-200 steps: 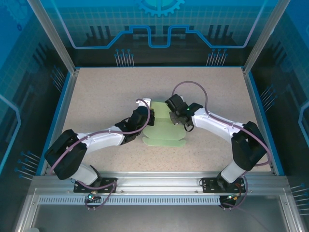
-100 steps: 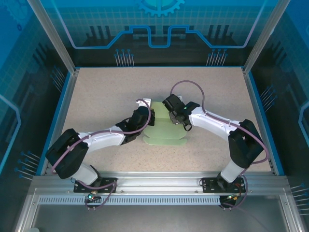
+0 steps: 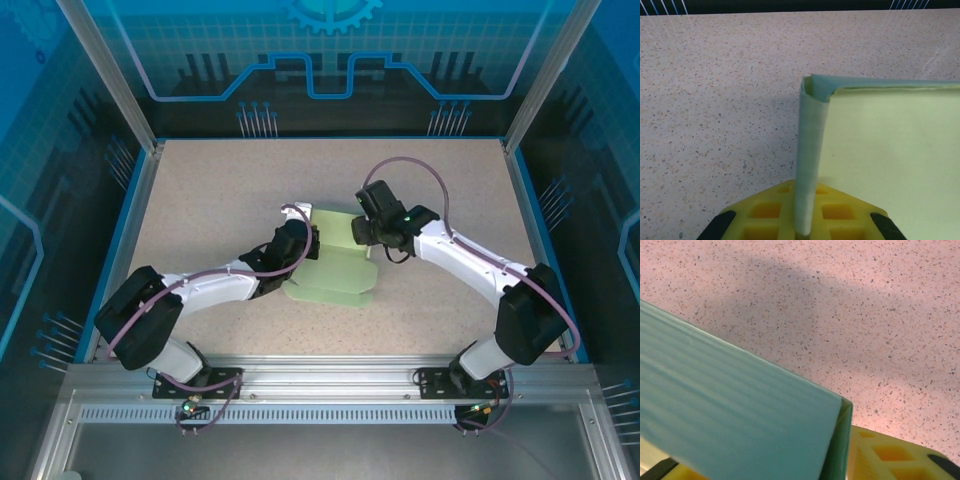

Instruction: Fold the paper box

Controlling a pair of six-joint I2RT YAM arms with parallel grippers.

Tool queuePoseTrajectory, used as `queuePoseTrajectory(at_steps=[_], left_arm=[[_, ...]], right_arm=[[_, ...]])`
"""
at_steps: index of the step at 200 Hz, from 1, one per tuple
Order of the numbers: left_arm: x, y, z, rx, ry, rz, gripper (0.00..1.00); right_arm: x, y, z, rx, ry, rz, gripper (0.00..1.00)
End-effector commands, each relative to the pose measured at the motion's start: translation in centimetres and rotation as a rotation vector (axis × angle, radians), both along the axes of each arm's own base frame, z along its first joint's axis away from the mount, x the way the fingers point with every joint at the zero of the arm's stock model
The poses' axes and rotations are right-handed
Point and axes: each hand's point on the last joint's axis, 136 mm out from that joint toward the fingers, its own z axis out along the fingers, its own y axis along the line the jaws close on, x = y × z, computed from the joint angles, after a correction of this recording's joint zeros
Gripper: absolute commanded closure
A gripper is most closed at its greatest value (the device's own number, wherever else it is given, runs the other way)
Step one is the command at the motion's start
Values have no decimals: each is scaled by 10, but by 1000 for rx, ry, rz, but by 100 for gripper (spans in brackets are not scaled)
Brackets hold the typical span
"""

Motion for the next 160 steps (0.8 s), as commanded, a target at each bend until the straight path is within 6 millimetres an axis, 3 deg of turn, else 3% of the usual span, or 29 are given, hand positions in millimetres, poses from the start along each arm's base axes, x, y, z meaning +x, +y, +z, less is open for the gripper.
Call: queuePoseTrajectory(at_steps=[1, 60, 160], left_arm=[[4, -3, 7, 3, -16, -5, 99], [3, -4, 6, 3, -15, -6, 99], [4, -5, 1, 11, -7, -9, 99]], right_arm=[[1, -9, 1, 2, 3, -38, 60], [3, -29, -13, -211, -2, -100, 78], [10, -47, -43, -422, 51, -151, 84]])
